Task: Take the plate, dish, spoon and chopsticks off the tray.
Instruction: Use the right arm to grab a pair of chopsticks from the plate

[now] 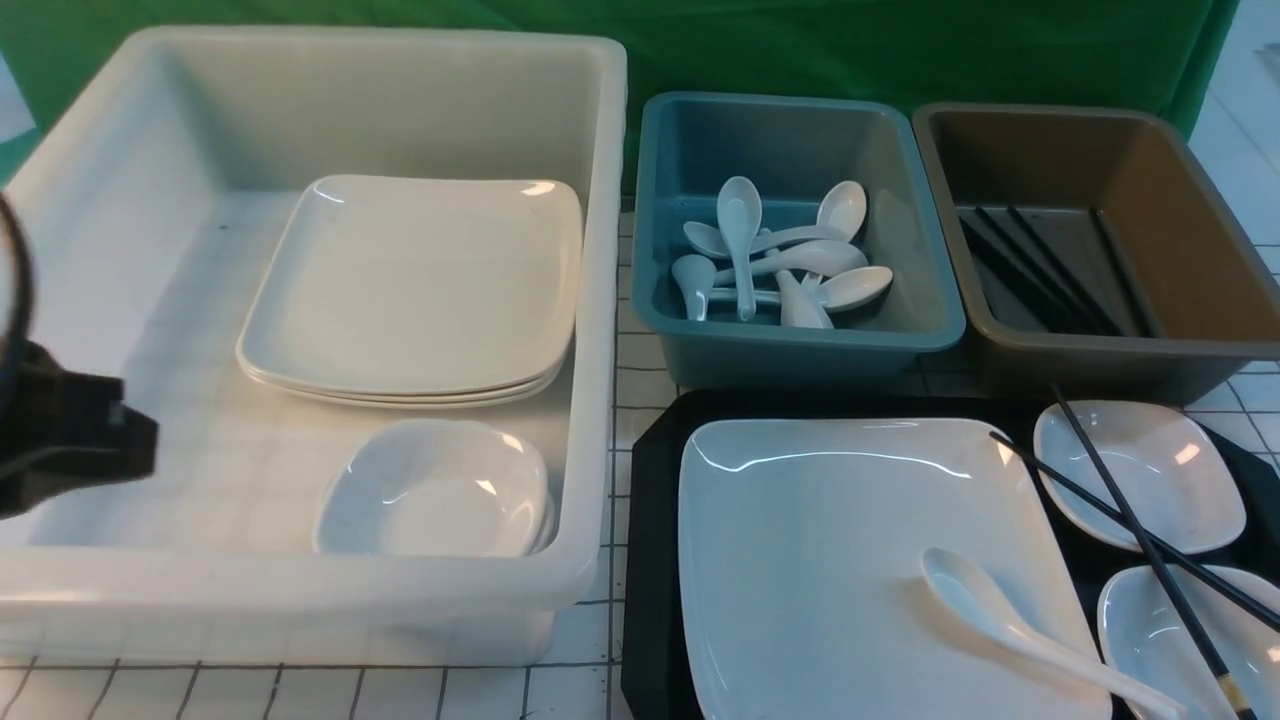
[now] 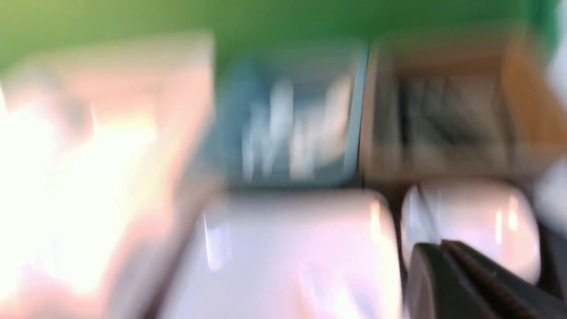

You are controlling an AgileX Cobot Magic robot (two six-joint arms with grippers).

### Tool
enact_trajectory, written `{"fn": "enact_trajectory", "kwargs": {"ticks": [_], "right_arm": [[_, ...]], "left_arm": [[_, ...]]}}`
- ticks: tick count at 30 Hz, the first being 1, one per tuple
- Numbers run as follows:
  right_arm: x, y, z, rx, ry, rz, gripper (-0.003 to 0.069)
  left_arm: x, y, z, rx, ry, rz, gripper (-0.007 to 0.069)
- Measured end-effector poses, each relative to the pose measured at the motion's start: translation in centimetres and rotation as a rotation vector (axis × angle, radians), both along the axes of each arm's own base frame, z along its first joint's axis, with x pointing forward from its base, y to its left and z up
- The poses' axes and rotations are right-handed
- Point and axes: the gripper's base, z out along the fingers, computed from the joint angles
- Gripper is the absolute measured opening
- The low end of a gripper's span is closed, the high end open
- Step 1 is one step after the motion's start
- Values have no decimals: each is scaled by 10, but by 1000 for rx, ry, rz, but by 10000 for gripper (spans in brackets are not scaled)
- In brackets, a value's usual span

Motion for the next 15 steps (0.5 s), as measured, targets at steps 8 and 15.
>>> {"fn": "enact_trajectory", "kwargs": {"ticks": [8, 15], "right_arm": [[64, 34, -27, -398, 460, 169, -4], [110, 24, -60, -499, 641, 142, -4]], "left_arm": [[20, -33, 4, -49, -35, -203, -1], [12, -116, 10, -25, 5, -542, -1]]}}
